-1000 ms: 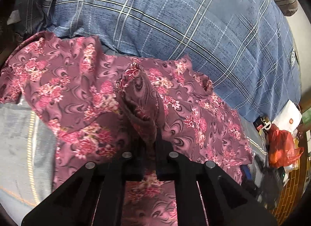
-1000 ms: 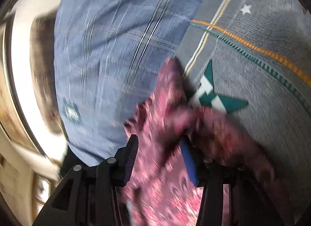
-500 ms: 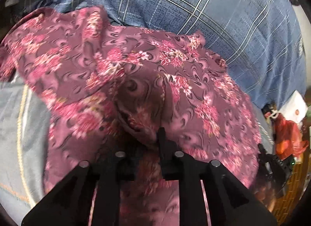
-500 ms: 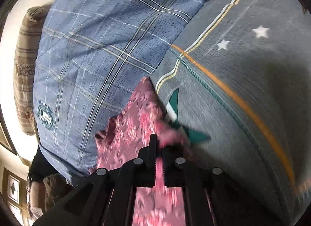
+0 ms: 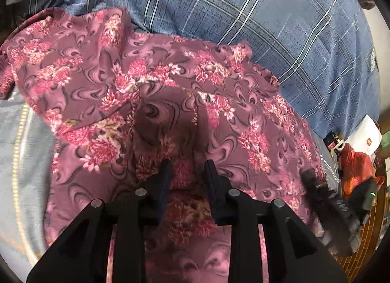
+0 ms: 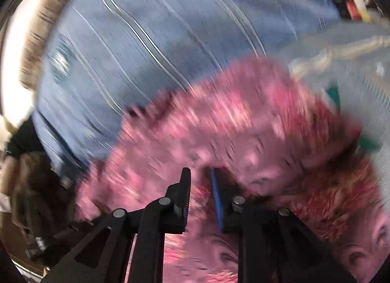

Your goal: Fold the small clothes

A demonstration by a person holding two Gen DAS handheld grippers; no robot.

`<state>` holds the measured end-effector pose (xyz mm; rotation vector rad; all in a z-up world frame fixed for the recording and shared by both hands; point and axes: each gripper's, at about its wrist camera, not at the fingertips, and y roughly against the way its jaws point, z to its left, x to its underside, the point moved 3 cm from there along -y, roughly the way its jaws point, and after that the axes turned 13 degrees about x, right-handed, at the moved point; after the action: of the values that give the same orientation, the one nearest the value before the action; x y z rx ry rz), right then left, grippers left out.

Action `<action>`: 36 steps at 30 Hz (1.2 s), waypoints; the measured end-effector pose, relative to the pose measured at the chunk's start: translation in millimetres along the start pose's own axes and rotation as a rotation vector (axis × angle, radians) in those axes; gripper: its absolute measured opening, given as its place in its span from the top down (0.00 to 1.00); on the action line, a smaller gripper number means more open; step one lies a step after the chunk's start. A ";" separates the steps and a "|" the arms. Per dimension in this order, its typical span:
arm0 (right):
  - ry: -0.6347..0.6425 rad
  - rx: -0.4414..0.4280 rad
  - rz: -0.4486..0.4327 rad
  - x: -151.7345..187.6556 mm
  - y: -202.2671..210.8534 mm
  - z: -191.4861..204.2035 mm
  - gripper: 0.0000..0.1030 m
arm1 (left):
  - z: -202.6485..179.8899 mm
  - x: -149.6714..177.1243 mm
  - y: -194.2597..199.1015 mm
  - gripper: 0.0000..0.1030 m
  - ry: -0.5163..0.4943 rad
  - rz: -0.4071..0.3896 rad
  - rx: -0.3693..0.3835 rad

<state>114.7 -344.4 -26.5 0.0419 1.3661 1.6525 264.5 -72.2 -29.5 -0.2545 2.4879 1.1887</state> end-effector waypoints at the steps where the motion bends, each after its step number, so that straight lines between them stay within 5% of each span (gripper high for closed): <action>1: -0.017 -0.003 -0.028 0.5 5.7 -1.1 0.86 | -1.5 1.0 1.4 0.75 -0.022 -0.001 -0.002; 8: 0.135 -0.055 -0.022 12.0 4.4 69.7 0.81 | 15.6 -7.7 31.8 0.74 0.053 -0.015 0.072; 11: 0.167 -0.128 0.029 29.3 -10.7 103.5 0.81 | 35.7 -14.1 61.4 0.62 0.066 -0.074 0.036; 15: 0.214 -0.165 0.118 55.6 -42.9 127.4 0.79 | 86.9 -27.3 100.7 0.57 0.133 -0.141 -0.045; 17: 0.285 -0.160 0.014 69.6 -40.2 126.0 0.80 | 118.7 -30.7 116.8 0.57 0.189 -0.166 -0.117; 20: 0.285 -0.153 0.023 70.0 -40.3 126.6 0.80 | 161.2 -34.2 135.8 0.57 0.260 -0.201 -0.218; 26: 0.275 -0.170 0.018 69.0 -39.6 127.9 0.80 | 191.9 -47.3 142.9 0.57 0.238 -0.238 -0.431; 31: 0.263 -0.186 0.020 68.4 -39.9 124.0 0.80 | 209.0 -63.6 127.2 0.54 0.247 -0.240 -0.465; 32: 0.261 -0.188 0.021 68.4 -40.3 123.7 0.80 | 213.4 -64.4 125.5 0.55 0.250 -0.242 -0.463; 35: 0.254 -0.196 0.022 68.3 -40.8 122.7 0.80 | 219.3 -70.4 112.4 0.94 0.259 -0.216 -0.432; 36: 0.252 -0.198 0.022 68.2 -41.0 122.5 0.80 | 216.9 -71.8 114.2 0.95 0.258 -0.226 -0.443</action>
<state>171.9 -211.7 -47.4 -0.2766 1.3824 1.8519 348.6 168.5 -44.1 -0.8289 2.2851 1.6812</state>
